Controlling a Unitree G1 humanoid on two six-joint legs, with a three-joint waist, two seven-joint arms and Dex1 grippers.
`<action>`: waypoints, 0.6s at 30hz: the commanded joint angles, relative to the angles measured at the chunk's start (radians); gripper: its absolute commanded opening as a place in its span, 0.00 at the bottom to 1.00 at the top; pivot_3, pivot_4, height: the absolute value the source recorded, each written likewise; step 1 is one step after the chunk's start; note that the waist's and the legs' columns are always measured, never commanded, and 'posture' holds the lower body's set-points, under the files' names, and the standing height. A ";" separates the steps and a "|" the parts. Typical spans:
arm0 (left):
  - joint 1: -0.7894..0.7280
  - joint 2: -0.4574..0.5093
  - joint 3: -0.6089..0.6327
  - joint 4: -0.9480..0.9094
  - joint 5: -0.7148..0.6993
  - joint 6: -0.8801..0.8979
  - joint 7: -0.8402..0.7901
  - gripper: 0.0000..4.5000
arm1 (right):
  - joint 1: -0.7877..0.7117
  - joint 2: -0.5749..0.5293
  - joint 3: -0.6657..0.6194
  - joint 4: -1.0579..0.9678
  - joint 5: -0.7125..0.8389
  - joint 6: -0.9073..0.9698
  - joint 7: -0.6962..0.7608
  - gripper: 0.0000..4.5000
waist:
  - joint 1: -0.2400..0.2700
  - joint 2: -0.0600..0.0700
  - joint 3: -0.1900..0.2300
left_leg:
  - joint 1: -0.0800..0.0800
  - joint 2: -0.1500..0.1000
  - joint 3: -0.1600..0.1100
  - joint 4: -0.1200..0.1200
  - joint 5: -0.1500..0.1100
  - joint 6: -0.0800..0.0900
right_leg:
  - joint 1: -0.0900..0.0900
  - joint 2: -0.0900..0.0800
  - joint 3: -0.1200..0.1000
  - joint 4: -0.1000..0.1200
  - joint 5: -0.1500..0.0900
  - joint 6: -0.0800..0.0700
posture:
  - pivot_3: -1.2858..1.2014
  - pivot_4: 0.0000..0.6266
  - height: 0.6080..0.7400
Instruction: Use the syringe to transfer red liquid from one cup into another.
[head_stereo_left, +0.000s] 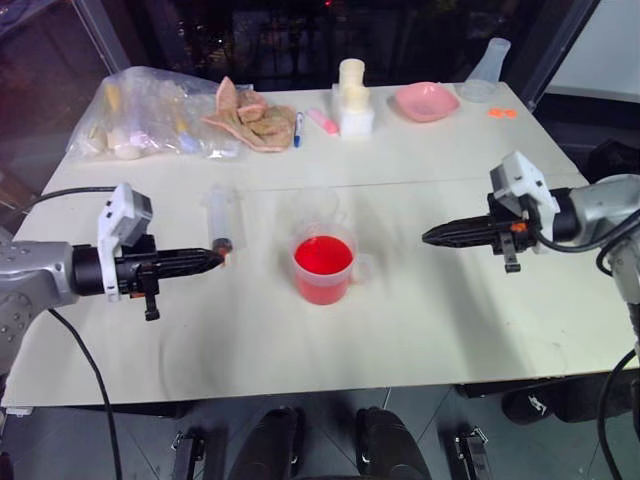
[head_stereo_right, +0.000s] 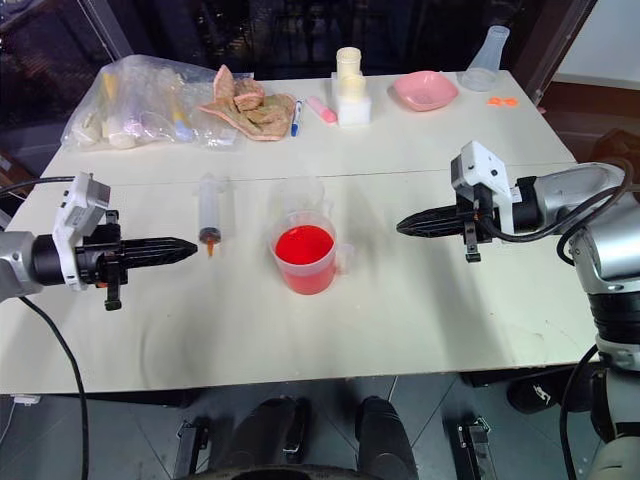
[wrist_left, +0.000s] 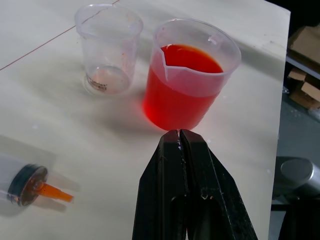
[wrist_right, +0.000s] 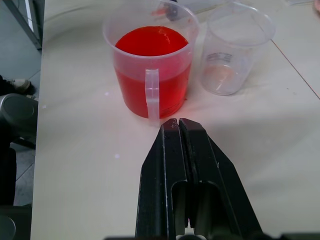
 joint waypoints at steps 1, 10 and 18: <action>0.006 0.015 0.036 -0.017 0.007 -0.023 -0.006 0.00 | -0.023 0.001 -0.028 -0.002 0.006 -0.016 0.005 0.00 | -0.001 0.000 0.000 | 0.000 0.000 0.000 0.000 0.000 0.000 | 0.000 0.000 0.000 0.000 0.000 0.000 | 0.52 0.24 1.00; 0.016 0.024 0.038 -0.017 0.004 -0.014 0.003 0.00 | -0.019 0.000 -0.025 0.026 -0.003 -0.045 0.017 0.00 | 0.000 0.000 0.000 | 0.000 0.000 0.000 0.000 0.000 0.000 | 0.000 0.000 0.000 0.000 0.000 0.000 | 0.52 0.24 1.00; 0.024 0.017 0.051 -0.021 -0.006 -0.010 0.017 0.00 | -0.024 0.000 -0.022 0.046 -0.010 -0.064 0.027 0.00 | 0.000 0.000 0.000 | 0.000 0.000 0.000 0.000 0.000 0.000 | 0.000 0.000 0.000 0.001 0.000 0.000 | 0.52 0.24 1.00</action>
